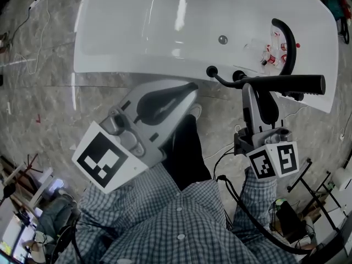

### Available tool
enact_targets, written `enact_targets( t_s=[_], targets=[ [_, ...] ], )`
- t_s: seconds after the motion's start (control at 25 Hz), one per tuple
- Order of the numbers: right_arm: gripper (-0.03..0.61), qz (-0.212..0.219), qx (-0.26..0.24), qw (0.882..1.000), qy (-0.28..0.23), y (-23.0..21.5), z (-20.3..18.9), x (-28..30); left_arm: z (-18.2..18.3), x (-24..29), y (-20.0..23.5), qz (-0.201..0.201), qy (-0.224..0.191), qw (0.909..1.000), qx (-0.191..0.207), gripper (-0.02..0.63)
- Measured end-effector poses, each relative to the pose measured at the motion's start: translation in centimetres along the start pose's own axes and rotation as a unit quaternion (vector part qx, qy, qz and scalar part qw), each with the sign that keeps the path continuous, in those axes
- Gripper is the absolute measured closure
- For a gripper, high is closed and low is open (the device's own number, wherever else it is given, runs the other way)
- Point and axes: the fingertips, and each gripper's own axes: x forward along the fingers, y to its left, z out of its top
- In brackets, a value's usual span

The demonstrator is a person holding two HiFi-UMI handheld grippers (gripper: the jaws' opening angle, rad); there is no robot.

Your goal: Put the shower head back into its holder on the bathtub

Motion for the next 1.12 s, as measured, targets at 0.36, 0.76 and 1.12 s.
enact_targets(
  t_s=[0.36,0.76,1.12],
  targets=[
    [0.457,-0.006,-0.002,1.000,0.016,-0.9,-1.9,0.7,-1.3,0.6,0.2,0.001,0.002,0.9999,-0.016,0.604],
    [0.457,-0.011,0.004,1.000,0.026,-1.5,-4.4,2.9,-3.8,0.3,2.4,0.011,0.012,0.9993,-0.033,0.604],
    [0.457,-0.019,0.015,0.999,0.028,-2.2,-6.3,3.9,-5.6,0.1,3.4,0.010,0.014,0.9990,-0.041,0.604]
  ],
)
